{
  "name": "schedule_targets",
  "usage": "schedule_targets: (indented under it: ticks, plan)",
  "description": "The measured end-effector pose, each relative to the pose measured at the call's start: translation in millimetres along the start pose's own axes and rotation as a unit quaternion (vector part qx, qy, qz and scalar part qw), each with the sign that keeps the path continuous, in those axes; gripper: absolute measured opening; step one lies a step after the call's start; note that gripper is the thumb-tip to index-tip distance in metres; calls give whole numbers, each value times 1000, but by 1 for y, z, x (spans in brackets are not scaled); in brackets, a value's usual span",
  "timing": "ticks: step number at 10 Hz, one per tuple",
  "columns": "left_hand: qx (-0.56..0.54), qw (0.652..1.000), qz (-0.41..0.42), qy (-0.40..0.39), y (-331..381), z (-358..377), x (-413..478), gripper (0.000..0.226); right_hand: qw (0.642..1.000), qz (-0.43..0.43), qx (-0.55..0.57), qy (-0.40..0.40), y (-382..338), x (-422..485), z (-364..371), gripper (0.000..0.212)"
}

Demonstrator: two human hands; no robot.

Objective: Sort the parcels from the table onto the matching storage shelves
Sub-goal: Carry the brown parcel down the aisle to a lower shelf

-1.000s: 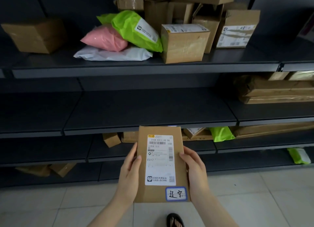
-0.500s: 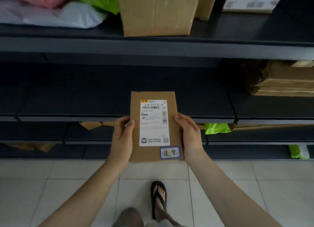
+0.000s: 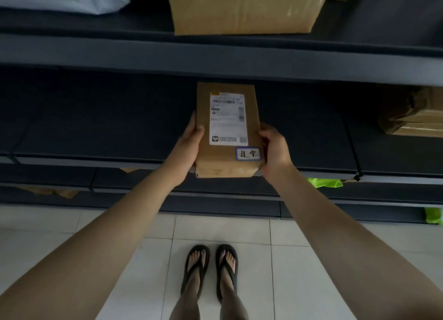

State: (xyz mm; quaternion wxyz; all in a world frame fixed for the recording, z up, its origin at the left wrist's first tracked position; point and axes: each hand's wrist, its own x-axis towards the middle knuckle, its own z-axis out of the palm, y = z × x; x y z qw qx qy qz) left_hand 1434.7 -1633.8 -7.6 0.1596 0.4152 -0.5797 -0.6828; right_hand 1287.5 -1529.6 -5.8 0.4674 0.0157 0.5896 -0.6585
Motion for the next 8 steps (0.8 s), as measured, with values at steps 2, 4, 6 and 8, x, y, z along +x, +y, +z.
schedule_targets:
  ticks: [2,4,6,8]
  plan:
    - [-28,998,28,41,12,-6,45,47,998,-20,-53,40,-13,45,24,19]
    - [-24,996,33,74,9,-8,77,49,996,-41,-66,48,-14,76,26,22]
    - [4,993,59,103,10,-5,70,46,990,-49,-113,71,-12,69,26,36]
    - [-29,985,70,154,-8,-20,33,40,984,-93,-90,121,-9,47,13,41]
